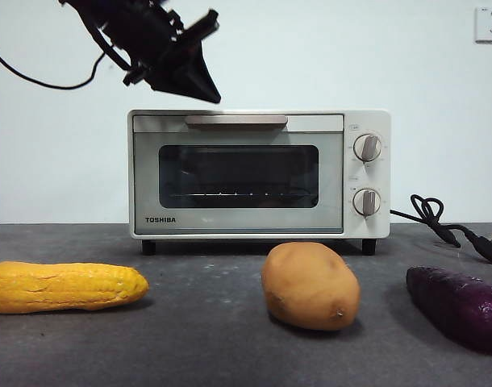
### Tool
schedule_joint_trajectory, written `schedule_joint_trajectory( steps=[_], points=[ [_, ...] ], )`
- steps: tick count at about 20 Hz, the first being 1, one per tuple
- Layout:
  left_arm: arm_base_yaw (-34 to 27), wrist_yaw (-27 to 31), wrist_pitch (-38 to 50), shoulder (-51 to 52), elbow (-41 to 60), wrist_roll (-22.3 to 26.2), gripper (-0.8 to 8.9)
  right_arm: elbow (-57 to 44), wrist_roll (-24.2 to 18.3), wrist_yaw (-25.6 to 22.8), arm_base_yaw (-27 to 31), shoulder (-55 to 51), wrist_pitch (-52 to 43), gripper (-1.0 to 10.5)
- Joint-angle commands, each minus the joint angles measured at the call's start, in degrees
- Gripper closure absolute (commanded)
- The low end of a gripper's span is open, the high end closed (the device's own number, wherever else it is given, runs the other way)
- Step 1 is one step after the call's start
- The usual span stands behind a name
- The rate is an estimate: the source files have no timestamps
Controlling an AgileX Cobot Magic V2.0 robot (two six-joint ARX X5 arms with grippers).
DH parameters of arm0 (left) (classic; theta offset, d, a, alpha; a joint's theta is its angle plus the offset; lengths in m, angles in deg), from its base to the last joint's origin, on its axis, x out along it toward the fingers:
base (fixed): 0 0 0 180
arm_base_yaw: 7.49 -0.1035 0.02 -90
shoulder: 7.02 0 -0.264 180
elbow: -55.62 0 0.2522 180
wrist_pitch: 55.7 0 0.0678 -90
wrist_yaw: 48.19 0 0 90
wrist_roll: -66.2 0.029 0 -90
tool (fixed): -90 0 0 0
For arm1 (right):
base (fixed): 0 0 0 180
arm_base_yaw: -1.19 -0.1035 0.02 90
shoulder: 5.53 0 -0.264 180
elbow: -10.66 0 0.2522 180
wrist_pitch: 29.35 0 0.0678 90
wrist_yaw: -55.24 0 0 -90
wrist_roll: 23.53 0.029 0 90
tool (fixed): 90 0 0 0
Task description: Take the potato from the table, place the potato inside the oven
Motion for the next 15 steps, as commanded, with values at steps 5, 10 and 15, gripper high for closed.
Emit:
schedule_joint_trajectory(
  steps=[5,10,15],
  points=[
    [0.46,2.47,0.26,-2.36,0.04,2.64,8.21,0.04,0.33,-0.11,-0.11,-0.02,0.04,2.6],
    [0.44,3.43,-1.03,-3.04,0.04,3.37,8.21,0.04,0.33,-0.13,-0.11,-0.02,0.11,2.6],
    [0.81,2.95,-3.69,-3.04,0.04,4.04,8.21,0.04,0.31,-0.11,-0.11,-0.02,0.11,2.6]
  ],
)
